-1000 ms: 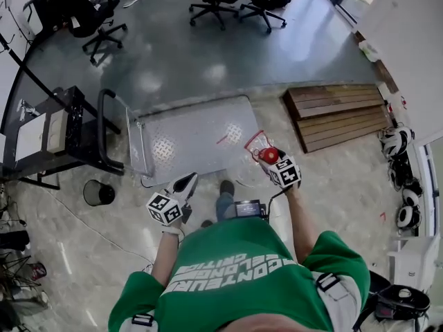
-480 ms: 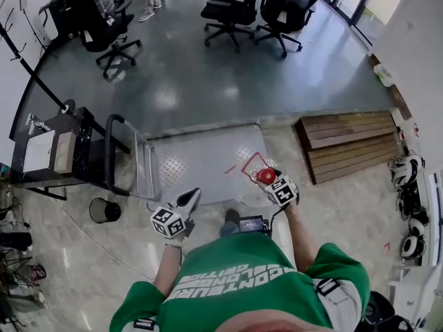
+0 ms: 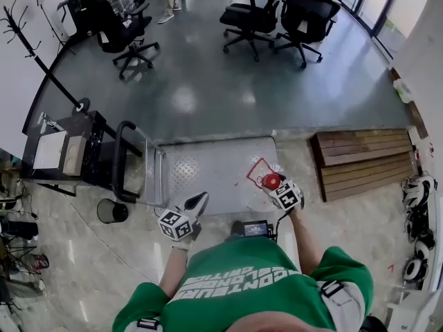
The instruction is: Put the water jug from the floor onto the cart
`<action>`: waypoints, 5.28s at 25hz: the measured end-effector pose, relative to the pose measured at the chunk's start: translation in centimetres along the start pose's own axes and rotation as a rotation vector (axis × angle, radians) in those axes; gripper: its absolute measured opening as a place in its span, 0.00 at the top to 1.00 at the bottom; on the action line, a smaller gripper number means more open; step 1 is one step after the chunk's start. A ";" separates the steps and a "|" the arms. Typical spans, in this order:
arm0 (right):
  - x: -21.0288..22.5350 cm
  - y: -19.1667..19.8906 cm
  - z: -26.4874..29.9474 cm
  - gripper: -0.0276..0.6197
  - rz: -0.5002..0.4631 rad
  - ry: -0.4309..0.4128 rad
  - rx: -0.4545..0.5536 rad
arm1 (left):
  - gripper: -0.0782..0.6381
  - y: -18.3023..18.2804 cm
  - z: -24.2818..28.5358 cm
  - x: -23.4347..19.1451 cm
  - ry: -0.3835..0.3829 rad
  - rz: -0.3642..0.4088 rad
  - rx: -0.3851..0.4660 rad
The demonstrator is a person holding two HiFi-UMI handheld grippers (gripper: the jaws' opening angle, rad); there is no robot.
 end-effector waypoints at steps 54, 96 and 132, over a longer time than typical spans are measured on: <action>-8.9 -1.6 25.6 0.49 -0.177 -0.285 -0.282 | 0.87 -1.9 -8.2 -10.4 -0.211 -0.136 -0.037; -12.6 7.9 35.7 0.49 -0.121 -0.151 -0.398 | 0.87 -1.5 -15.0 -14.2 -0.323 -0.137 -0.094; -1.6 -4.7 8.9 0.97 0.028 -0.028 0.186 | 0.87 -1.9 -2.0 -5.1 -0.121 -0.016 -0.014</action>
Point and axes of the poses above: the fingertips, and each gripper's own axes: z forward along the fingers, x to its right, y out of its underside, the point moved 4 cm from there along -z, backward along the fingers, and after that the axes turned 15 degrees about x, right-handed, at the moved point
